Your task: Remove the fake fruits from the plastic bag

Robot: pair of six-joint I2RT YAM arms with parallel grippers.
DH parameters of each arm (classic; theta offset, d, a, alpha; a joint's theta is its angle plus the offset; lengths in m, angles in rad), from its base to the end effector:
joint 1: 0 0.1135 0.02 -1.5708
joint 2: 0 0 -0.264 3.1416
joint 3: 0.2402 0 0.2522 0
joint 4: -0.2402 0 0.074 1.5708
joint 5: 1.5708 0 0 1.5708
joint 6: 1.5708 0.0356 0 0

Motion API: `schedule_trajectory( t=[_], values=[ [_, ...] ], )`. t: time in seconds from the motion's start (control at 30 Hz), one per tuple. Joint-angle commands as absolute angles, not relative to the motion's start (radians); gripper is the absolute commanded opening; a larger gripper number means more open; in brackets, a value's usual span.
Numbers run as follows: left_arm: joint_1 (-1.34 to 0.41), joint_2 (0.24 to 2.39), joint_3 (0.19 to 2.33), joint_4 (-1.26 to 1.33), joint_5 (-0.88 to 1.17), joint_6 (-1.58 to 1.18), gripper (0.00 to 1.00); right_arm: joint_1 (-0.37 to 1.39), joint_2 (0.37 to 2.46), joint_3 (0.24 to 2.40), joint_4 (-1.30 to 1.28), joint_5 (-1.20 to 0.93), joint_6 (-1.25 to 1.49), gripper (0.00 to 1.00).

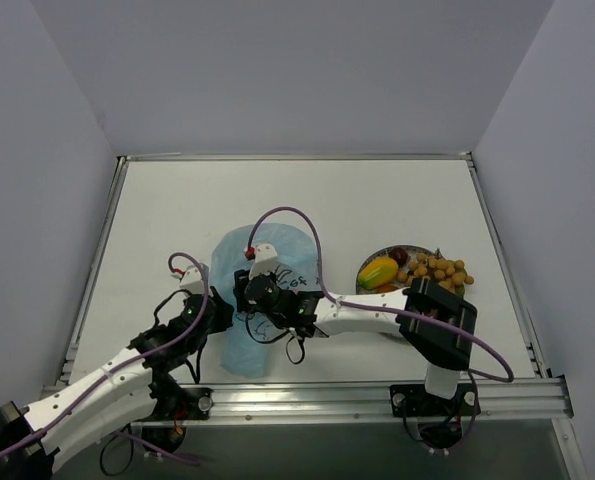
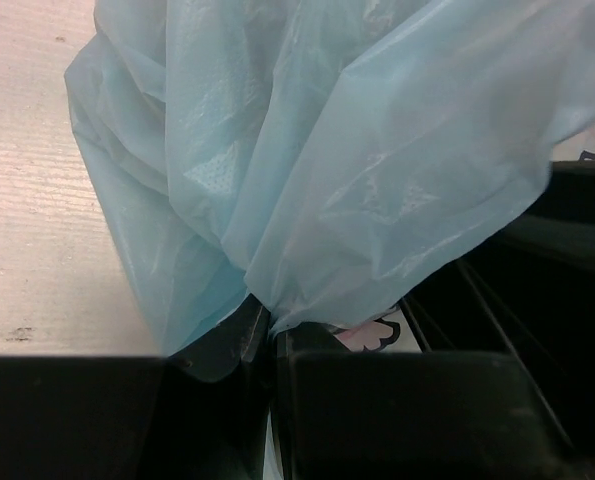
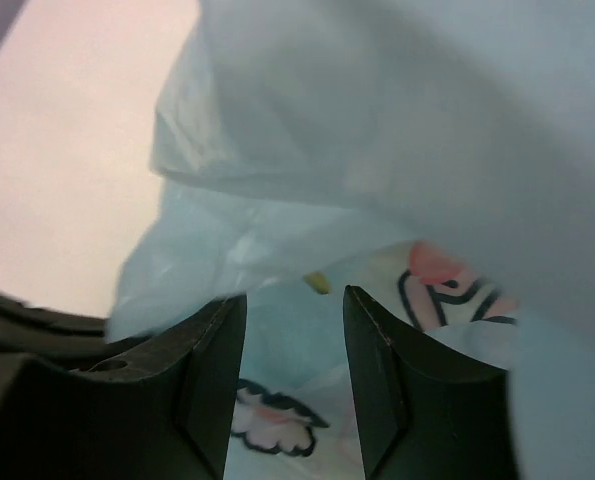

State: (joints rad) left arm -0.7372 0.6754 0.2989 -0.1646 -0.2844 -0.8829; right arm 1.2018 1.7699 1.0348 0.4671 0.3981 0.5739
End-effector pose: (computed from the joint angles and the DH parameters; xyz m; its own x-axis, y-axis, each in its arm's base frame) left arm 0.1226 -0.0978 0.1886 -0.6030 -0.4541 -0.6559 0.0020 0.8213 -0.5705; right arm 0.1561 0.3654 0.2242 -0.4738 0.1624 -0.8655 -0.5569 0.7061 0.4373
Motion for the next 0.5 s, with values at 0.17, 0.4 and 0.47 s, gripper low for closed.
schedule_trajectory(
  t=[0.17,0.4,0.47],
  values=[
    [-0.736,0.664,0.365,-0.169,-0.284,-0.877,0.02,1.149,1.844,1.095,0.475,0.420,0.552,0.40],
    [-0.736,0.670,0.362,-0.170,-0.279,-0.879,0.02,1.144,1.875,1.088,0.564,0.318,0.557,0.40],
    [-0.736,0.672,0.362,-0.170,-0.279,-0.879,0.02,1.140,1.881,1.075,0.592,0.269,0.563,0.40]
  ],
)
